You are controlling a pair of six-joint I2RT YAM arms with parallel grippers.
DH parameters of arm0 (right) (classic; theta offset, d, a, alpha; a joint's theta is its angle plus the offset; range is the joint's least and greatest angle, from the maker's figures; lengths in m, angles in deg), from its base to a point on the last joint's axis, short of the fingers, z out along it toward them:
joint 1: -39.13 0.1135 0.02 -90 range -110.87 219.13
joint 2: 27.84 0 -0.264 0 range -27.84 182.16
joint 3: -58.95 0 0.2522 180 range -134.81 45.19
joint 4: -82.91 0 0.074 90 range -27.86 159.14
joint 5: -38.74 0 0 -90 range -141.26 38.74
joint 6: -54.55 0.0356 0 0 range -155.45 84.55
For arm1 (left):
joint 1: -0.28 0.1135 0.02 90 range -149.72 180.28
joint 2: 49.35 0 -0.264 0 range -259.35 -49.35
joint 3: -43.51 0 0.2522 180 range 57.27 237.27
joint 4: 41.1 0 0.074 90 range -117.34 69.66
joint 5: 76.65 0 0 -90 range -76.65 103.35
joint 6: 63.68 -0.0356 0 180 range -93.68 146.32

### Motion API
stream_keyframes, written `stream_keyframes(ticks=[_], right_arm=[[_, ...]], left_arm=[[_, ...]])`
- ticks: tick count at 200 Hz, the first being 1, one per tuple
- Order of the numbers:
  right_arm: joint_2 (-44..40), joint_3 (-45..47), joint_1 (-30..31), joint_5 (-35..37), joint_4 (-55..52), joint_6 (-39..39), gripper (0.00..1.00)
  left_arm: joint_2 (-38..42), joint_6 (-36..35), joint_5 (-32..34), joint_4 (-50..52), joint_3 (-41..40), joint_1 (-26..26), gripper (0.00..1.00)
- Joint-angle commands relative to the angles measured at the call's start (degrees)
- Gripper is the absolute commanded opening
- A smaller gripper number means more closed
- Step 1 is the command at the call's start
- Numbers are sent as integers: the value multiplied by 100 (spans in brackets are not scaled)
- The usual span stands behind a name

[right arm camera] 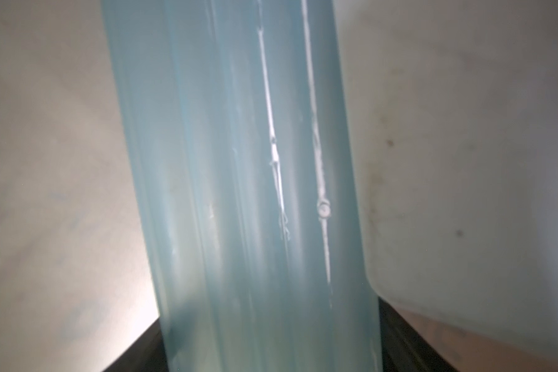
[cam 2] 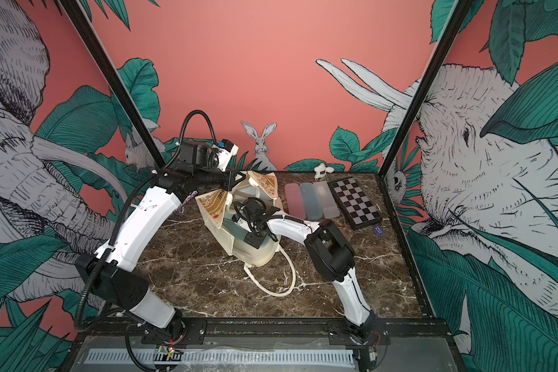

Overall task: Take out the pencil case from the canvas bag
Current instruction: Pick up the pencil case from the canvas bag.

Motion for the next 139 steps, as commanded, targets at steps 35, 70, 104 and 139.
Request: stream_keyframes(ticks=[35, 70, 104, 139], right_arm=[[-741, 151, 78, 284, -498, 797, 70], [-931, 166, 132, 610, -1003, 1301, 67], [-1103, 106, 212, 644, -1435, 1963, 65], [-1450, 284, 333, 366, -1461, 2387, 65]], left_arm=[[377, -114, 223, -399, 73, -23, 0], [360, -119, 519, -400, 35, -27, 0], [351, -59, 647, -469, -50, -27, 0], [317, 12, 848, -502, -116, -27, 0]])
